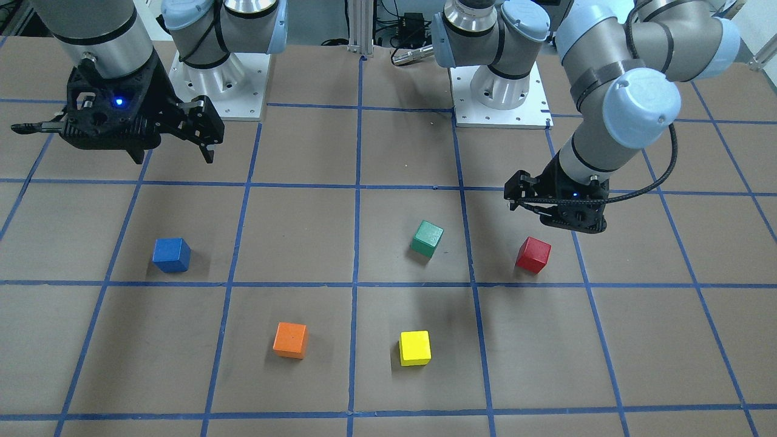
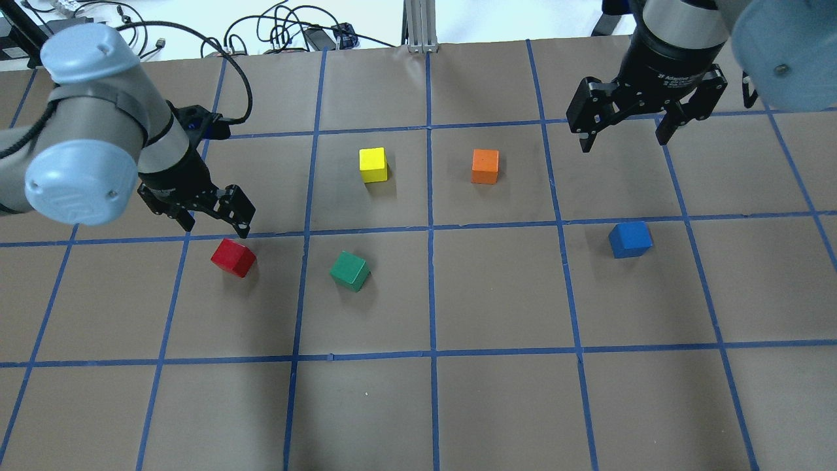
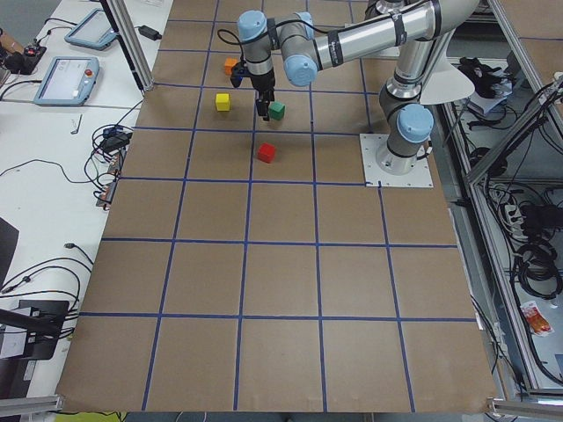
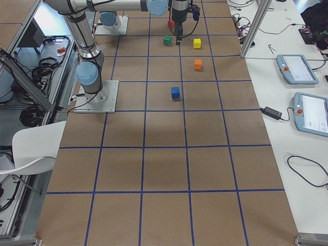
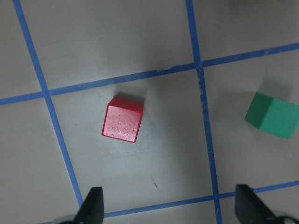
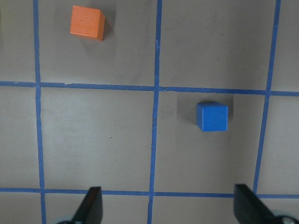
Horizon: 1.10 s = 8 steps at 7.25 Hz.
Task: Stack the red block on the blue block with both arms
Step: 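Lower the open left gripper down around the red block, then close the left gripper on the red block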
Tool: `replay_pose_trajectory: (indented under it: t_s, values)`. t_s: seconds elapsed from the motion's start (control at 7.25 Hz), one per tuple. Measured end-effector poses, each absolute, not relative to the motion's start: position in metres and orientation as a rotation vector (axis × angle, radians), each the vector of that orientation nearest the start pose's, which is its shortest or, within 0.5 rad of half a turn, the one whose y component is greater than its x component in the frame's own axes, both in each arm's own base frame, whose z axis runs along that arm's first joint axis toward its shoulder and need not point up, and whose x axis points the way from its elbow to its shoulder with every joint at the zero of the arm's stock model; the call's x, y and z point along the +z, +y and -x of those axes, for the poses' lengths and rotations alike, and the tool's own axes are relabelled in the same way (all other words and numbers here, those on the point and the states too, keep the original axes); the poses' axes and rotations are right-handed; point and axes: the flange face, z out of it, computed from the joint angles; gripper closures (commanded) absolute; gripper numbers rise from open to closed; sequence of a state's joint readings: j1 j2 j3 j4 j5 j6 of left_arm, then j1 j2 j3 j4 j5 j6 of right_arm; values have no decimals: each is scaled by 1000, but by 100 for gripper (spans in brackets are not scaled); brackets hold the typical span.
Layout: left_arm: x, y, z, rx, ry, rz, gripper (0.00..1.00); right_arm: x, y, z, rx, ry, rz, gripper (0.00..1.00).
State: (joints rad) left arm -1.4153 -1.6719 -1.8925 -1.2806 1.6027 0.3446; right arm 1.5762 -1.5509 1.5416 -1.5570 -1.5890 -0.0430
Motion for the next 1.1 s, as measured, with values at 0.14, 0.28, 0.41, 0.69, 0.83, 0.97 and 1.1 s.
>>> replay_pose_trajectory:
  t_s: [0.14,0.28,0.41,0.69,0.83,0.97,1.1]
  values:
    - [290,-498,50,188,3115,-337,0,491,-499,-134,8,3159,77,0]
    - [274,-497,43,181,3110,-380,0,490,-499,-134,9,3159,77,0]
    - [260,-497,31,196,3110,-438,0,490,-499,-134,10,3159,77,0]
    - [235,-494,12,194,3104,-552,0,490,-499,-134,10,3159,76,0]
    - [221,-492,10,181,3102,-567,0,490,-499,-134,10,3159,76,0]
    - [211,-492,9,159,3098,-571,13,490,-499,-134,10,3159,76,0]
    - [203,-492,9,144,3096,-572,14,490,-499,-134,10,3159,76,0]
